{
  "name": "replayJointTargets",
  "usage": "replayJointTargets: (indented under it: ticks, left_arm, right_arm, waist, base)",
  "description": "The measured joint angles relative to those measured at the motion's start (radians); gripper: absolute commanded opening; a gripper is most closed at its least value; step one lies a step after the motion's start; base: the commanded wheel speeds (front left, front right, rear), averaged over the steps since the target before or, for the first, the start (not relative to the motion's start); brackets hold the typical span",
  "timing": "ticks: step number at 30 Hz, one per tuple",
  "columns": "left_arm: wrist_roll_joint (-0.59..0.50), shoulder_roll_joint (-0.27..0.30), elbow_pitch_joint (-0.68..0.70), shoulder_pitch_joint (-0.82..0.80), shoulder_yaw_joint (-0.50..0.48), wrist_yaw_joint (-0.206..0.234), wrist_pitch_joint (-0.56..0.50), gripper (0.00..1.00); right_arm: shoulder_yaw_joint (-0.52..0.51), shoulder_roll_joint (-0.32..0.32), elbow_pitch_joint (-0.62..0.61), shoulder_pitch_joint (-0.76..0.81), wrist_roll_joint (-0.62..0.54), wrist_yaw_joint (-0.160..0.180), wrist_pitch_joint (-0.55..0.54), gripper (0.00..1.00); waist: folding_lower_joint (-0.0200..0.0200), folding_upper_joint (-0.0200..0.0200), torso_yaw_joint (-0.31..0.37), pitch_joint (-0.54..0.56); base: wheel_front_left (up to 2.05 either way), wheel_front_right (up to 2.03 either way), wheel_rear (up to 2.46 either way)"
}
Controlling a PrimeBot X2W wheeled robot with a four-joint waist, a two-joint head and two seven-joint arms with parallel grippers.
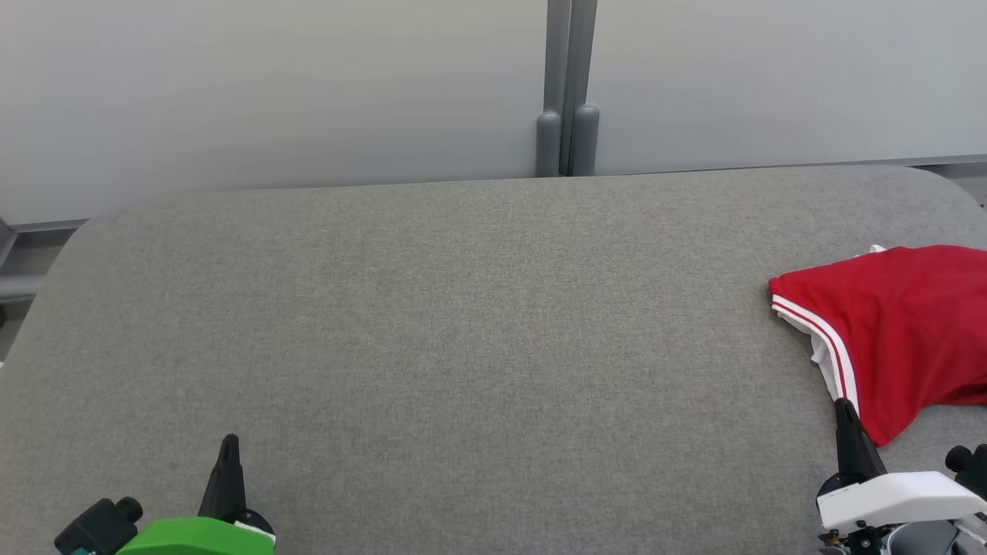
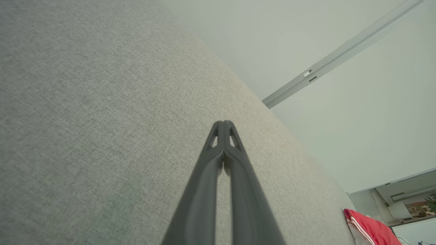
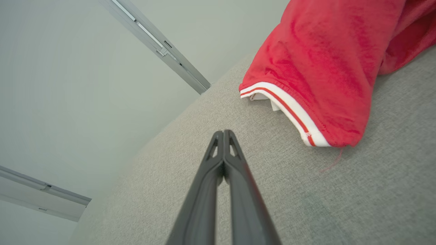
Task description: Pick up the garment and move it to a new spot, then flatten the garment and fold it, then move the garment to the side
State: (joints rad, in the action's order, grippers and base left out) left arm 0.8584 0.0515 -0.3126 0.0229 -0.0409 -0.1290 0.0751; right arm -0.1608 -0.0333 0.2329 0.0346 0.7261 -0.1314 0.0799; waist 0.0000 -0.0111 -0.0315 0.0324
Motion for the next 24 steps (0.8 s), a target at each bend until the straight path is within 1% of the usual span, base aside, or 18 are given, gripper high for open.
replayJointTargets:
  ticks: [24]
  left_arm:
    - [0.272, 0.0, 0.024, -0.046, -0.03, 0.0, -0.073, 0.0]
  right_arm:
    - [0.02, -0.005, 0.005, -0.05, 0.321, 0.001, -0.067, 0.0]
  waist:
    - [0.0, 0.0, 0.009, -0.01]
  base:
    - [0.0, 0.0, 0.0]
